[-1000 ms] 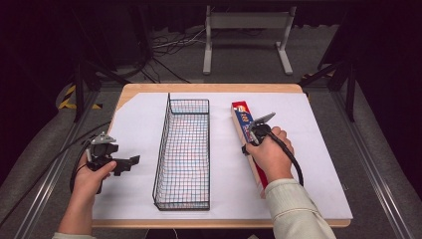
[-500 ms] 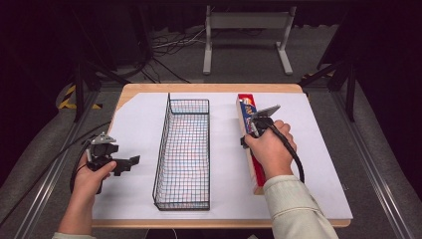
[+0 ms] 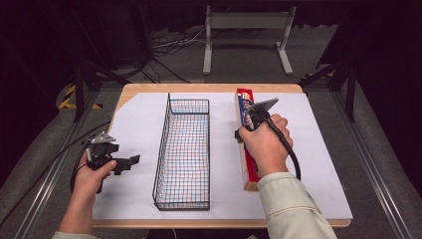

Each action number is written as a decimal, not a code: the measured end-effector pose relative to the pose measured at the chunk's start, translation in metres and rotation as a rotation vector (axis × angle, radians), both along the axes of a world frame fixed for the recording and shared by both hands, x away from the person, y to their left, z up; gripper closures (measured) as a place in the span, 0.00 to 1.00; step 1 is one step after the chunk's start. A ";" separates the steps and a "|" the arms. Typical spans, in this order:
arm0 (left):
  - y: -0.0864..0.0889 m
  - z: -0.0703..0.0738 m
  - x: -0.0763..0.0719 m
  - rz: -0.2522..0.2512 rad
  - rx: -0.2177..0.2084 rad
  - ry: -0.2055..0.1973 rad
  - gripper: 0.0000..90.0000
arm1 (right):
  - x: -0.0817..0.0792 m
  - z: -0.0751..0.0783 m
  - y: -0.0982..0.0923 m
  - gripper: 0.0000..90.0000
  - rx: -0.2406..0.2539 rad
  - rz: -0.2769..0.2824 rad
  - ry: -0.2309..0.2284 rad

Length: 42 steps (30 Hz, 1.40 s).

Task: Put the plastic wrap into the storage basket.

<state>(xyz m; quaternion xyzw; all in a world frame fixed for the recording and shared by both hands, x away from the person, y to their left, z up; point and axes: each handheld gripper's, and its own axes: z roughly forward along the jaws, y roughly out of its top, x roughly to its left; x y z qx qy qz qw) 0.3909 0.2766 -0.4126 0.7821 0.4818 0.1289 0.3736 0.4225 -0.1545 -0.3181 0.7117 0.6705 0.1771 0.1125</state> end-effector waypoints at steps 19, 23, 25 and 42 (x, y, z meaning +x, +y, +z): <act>-0.002 -0.001 0.005 0.003 0.008 0.006 0.04 | -0.010 0.018 0.055 0.45 -0.006 0.027 -0.031; -0.003 0.000 0.005 0.010 0.024 0.000 0.04 | -0.013 0.018 0.065 0.45 0.013 0.032 -0.031; -0.004 0.001 0.005 0.005 0.029 -0.006 0.04 | -0.014 0.018 0.071 0.45 0.016 0.034 -0.029; -0.004 0.002 0.006 -0.007 0.005 0.007 0.04 | -0.022 0.018 0.116 0.45 0.042 0.071 -0.036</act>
